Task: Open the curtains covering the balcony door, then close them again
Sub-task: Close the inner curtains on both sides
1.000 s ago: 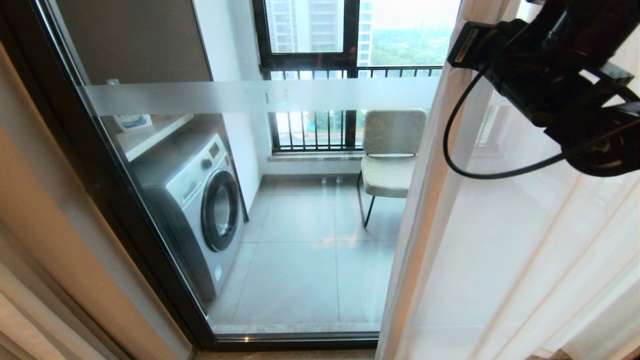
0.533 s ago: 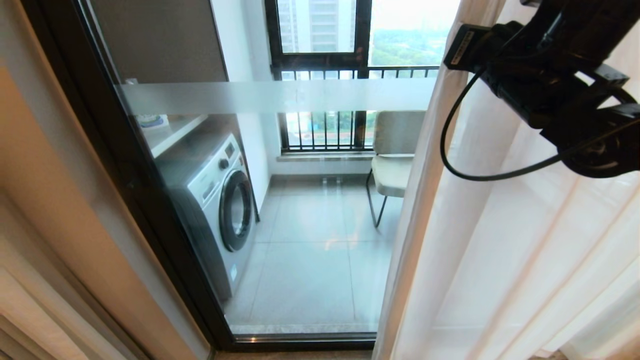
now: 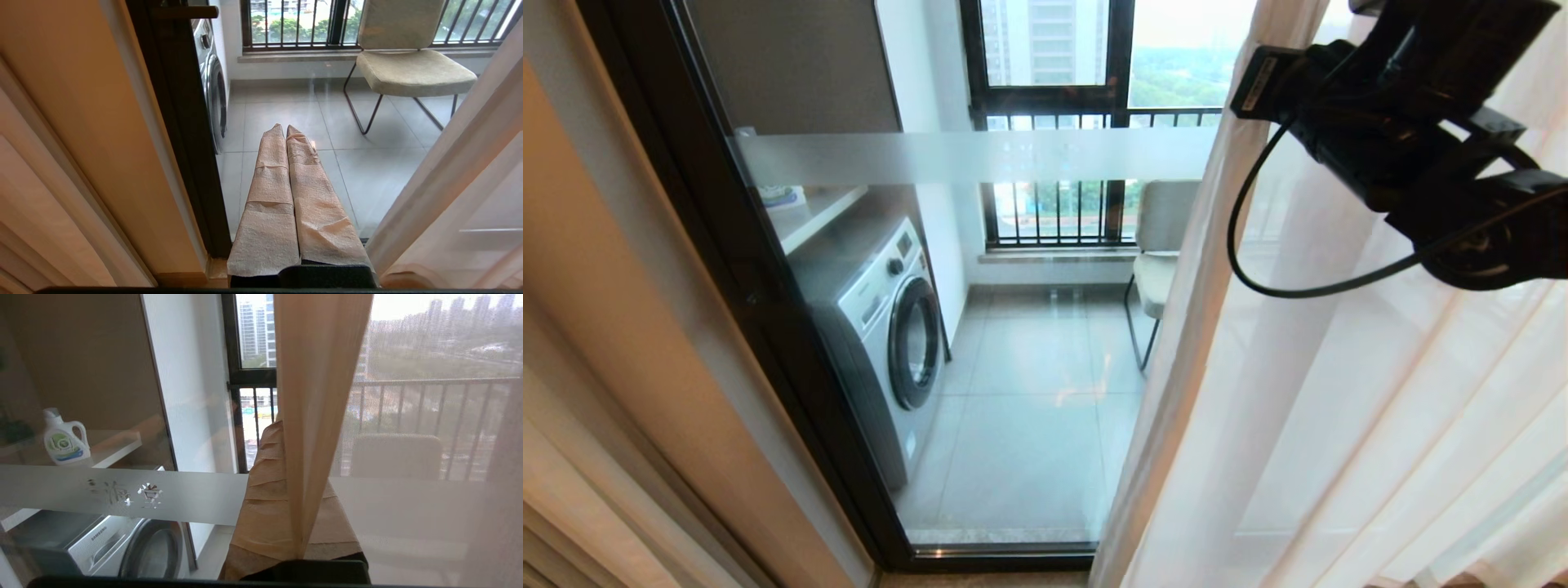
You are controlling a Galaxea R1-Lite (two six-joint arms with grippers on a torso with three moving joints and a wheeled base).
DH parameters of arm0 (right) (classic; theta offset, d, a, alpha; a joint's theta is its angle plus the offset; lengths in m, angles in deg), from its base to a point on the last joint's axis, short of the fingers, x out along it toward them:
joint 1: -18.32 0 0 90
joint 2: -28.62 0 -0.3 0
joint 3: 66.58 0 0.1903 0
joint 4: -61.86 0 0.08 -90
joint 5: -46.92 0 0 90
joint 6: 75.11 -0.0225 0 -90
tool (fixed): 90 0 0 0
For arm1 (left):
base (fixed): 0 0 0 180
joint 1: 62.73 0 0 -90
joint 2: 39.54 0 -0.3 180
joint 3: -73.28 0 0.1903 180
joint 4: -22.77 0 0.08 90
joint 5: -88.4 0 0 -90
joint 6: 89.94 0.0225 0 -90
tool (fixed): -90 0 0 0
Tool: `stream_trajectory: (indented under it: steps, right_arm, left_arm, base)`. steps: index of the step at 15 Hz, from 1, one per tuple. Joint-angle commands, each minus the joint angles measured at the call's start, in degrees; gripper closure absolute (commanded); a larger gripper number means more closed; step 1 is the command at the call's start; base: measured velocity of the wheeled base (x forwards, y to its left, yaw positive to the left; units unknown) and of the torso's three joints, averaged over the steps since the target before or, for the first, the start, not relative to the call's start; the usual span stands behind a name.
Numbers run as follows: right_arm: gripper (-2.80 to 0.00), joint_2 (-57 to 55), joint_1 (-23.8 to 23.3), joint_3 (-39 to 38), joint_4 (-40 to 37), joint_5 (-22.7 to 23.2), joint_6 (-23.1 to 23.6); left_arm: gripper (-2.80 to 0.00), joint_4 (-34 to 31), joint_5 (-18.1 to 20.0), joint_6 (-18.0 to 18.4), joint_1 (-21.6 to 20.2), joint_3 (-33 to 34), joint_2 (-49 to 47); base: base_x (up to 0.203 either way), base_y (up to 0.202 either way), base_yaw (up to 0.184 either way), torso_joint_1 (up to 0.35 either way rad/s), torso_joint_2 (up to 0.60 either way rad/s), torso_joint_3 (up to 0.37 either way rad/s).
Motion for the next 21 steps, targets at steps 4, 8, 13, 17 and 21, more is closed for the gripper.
stream_trajectory:
  steps: [4, 8, 13, 17, 21]
  right_arm:
    - [0.00, -1.3, 2.6, 1.8, 0.3, -0.2, 0.1]
    - [0.00, -3.3, 8.2, 2.7, 0.6, -0.5, 2.2]
    - [0.00, -7.4, 11.9, 8.2, 0.5, -3.0, 3.2]
    - [0.00, -6.9, 10.9, 8.5, 0.6, -3.3, 3.3]
    - [0.00, -5.4, 7.0, 8.5, 0.6, -3.5, 3.5]
  left_arm:
    - [0.00, 0.0, 0.0, 0.0, 0.0, 0.0, 0.0]
    - [0.00, 0.0, 0.0, 0.0, 0.0, 0.0, 0.0]
    - [0.00, 0.0, 0.0, 0.0, 0.0, 0.0, 0.0]
    - [0.00, 0.0, 0.0, 0.0, 0.0, 0.0, 0.0]
    - [0.00, 0.0, 0.0, 0.0, 0.0, 0.0, 0.0]
  base:
    - [0.000, 0.000, 0.000, 0.000, 0.00, 0.000]
    - [0.000, 0.000, 0.000, 0.000, 0.00, 0.000]
    - [0.000, 0.000, 0.000, 0.000, 0.00, 0.000]
    - [0.000, 0.000, 0.000, 0.000, 0.00, 0.000]
    - [0.000, 0.000, 0.000, 0.000, 0.00, 0.000]
